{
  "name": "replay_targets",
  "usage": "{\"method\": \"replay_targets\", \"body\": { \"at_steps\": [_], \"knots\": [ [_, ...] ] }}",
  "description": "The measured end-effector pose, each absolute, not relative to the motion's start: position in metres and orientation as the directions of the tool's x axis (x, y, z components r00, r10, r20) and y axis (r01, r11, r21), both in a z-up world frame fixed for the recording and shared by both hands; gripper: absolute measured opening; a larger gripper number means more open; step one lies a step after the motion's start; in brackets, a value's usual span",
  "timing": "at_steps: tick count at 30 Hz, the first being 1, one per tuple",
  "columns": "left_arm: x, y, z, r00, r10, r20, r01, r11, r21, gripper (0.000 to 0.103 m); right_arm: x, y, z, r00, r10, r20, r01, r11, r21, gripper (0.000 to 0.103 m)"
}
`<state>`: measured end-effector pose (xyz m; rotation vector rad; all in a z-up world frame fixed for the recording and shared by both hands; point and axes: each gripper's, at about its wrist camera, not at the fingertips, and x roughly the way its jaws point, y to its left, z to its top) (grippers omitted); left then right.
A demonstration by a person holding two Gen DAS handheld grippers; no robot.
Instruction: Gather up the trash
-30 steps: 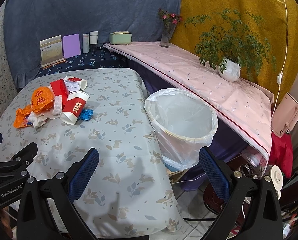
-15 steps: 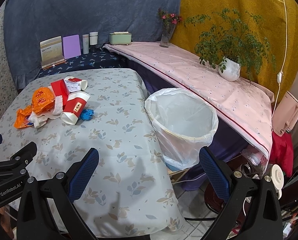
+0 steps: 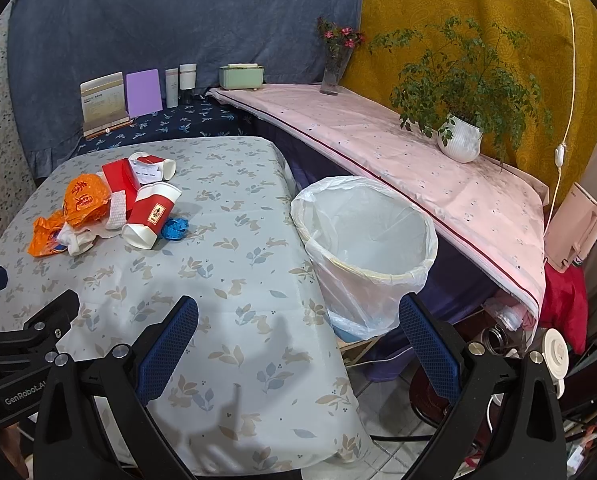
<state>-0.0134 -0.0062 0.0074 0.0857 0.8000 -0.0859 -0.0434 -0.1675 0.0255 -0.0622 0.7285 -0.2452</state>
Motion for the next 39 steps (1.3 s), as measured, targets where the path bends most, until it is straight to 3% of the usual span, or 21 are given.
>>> {"method": "replay_targets", "body": {
  "at_steps": [39],
  "knots": [
    [-0.0138,-0.0049,0.0077,0.705,-0.049,-0.707,0.112,0.993,0.043,0.096,-0.0454,-0.1669,0.0290,0.728,-0.241,-0.642,0.204,0.970,-0.134,0.096]
  ]
}}
